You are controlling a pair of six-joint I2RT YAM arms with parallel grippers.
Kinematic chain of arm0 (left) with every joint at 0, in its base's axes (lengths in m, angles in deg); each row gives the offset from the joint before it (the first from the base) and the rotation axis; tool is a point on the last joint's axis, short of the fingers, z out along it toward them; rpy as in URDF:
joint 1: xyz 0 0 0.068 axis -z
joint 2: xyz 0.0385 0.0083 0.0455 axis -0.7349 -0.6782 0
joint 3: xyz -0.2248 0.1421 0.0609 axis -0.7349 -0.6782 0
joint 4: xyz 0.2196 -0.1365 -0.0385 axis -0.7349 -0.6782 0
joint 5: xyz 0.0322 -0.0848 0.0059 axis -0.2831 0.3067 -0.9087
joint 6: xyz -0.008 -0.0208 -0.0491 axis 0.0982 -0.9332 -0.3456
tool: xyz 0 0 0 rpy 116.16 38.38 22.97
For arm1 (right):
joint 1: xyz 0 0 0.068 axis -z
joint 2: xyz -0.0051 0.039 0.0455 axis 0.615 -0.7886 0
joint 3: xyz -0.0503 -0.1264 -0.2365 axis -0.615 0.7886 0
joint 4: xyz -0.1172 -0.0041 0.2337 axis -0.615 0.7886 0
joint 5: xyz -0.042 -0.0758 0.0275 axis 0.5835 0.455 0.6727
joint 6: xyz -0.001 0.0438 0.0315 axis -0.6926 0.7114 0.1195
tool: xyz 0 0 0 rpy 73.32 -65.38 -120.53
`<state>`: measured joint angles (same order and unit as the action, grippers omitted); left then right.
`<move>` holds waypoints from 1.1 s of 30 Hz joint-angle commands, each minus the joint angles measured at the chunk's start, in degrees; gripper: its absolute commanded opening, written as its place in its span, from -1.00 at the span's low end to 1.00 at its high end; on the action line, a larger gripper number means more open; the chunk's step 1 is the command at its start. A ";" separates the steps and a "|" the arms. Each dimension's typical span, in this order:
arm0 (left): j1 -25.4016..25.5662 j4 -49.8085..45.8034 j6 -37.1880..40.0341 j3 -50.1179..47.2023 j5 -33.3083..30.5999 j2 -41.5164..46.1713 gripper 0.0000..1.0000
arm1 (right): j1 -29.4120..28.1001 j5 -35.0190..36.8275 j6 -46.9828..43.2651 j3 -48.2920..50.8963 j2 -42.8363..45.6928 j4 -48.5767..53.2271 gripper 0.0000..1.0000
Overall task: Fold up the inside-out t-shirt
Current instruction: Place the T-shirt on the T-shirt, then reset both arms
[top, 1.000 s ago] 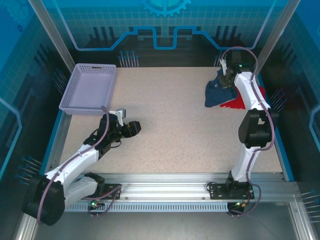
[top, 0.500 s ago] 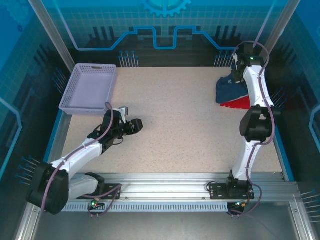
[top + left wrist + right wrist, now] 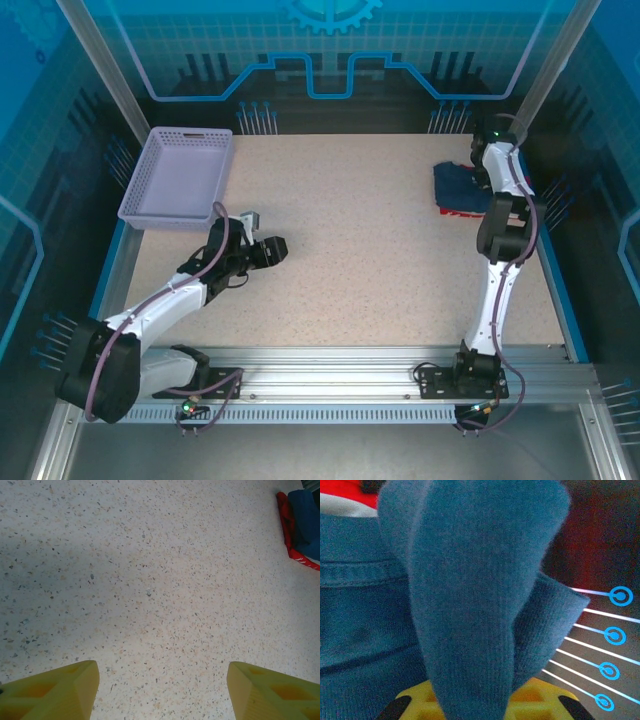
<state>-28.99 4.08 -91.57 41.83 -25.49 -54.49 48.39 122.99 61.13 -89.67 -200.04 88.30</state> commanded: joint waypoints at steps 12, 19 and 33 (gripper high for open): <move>-0.46 -1.72 0.23 1.83 -1.42 1.74 0.42 | -2.46 0.06 8.81 0.41 12.43 0.63 0.30; -1.20 -2.37 1.35 1.53 -8.66 6.71 0.60 | -15.18 -13.52 11.26 29.27 37.26 -15.19 0.59; -5.98 11.72 21.38 -8.42 -36.90 12.70 0.98 | -25.84 -11.90 13.83 84.53 62.97 -58.42 1.00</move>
<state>-33.36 8.21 -78.52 36.96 -54.91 -39.57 21.90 107.51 76.08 -12.03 -138.82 46.72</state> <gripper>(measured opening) 0.989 0.998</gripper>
